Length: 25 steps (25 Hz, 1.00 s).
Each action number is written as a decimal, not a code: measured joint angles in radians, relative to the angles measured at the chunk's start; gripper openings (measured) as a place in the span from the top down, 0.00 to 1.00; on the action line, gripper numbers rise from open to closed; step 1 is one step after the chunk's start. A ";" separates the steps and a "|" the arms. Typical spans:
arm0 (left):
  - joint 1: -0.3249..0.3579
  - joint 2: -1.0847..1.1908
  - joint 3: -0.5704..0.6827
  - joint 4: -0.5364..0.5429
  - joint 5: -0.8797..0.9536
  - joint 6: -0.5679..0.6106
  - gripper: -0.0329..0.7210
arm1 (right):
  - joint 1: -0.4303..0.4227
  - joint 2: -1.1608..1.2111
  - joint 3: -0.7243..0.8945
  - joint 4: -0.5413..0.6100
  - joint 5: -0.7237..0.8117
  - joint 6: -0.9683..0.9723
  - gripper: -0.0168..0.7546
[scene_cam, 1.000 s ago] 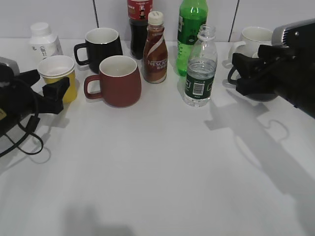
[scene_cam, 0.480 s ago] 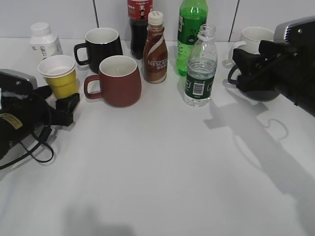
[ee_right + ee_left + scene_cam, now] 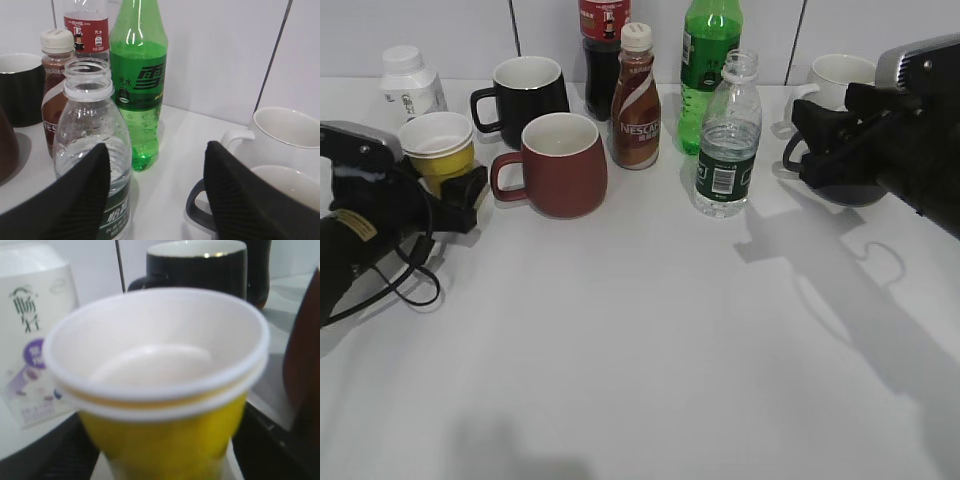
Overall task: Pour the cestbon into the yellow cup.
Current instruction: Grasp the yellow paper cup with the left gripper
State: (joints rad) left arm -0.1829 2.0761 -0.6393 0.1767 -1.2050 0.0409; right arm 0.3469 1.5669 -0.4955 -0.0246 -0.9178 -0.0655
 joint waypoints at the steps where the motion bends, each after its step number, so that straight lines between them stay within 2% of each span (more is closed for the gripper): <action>1: 0.000 0.003 -0.009 0.001 -0.001 0.000 0.15 | 0.000 0.000 0.000 0.000 0.000 0.000 0.40; 7: 0.000 0.063 -0.057 0.016 -0.003 0.000 0.16 | 0.000 0.000 0.000 -0.001 0.000 0.000 0.40; 14: -0.001 0.064 -0.060 0.026 -0.003 0.000 0.25 | 0.000 0.000 0.000 -0.001 0.000 0.000 0.40; 20: -0.001 0.064 -0.064 0.026 -0.004 0.000 0.37 | 0.000 0.000 0.000 -0.001 0.000 0.000 0.40; 25: -0.003 0.064 -0.064 0.026 -0.004 0.000 0.38 | 0.000 0.001 0.000 -0.002 0.000 0.000 0.40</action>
State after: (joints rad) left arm -0.1859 2.1406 -0.7038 0.2028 -1.2086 0.0409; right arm 0.3469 1.5677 -0.4955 -0.0267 -0.9178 -0.0655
